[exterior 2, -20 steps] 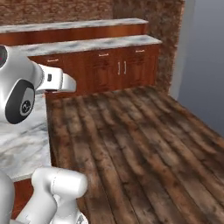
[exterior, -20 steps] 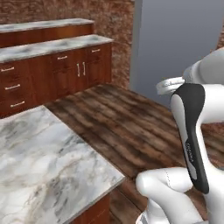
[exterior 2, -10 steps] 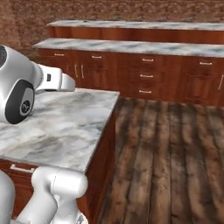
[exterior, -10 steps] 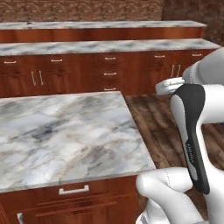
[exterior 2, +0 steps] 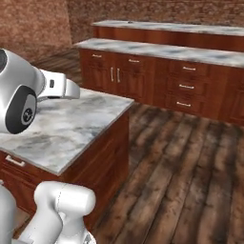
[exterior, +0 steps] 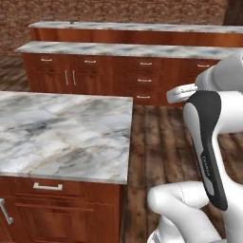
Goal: Transport the fish and lime to the fridge. Place the fish on the rack containing meat and place the lime on the rack containing the vegetable, ensuring meats and vegetables are on different racks.
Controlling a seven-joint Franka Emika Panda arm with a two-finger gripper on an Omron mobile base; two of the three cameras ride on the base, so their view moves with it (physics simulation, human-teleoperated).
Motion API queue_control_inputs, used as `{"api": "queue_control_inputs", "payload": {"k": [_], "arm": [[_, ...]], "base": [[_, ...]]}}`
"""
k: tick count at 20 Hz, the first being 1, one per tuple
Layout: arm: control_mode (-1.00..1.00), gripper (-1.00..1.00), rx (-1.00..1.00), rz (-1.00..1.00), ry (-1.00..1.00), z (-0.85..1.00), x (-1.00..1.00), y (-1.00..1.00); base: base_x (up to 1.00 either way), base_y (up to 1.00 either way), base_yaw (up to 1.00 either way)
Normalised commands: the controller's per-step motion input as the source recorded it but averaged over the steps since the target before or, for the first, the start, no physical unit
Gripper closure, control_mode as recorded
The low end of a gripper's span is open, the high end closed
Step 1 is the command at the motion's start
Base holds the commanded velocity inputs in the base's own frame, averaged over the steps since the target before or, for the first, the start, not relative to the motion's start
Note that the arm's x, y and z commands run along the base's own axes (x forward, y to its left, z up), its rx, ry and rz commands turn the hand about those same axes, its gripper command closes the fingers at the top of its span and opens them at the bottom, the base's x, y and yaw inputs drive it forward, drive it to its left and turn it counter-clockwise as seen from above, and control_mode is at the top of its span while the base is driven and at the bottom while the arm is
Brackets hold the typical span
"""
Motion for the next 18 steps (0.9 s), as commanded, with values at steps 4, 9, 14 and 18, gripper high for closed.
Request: {"api": "queue_control_inputs", "payload": {"k": [4, 9, 14, 18], "arm": [[1.00, -1.00, 0.00, 0.00, 0.00, 0.00, 0.00, 0.00], [1.00, -1.00, 0.00, 0.00, 0.00, 0.00, 0.00, 0.00], [1.00, -1.00, 0.00, 0.00, 0.00, 0.00, 0.00, 0.00], [1.00, -1.00, 0.00, 0.00, 0.00, 0.00, 0.00, 0.00]], "base": [[-0.08, -1.00, 0.30], [0.55, -1.00, 0.31], [1.00, -1.00, 0.28], [1.00, -0.99, 0.21]]}}
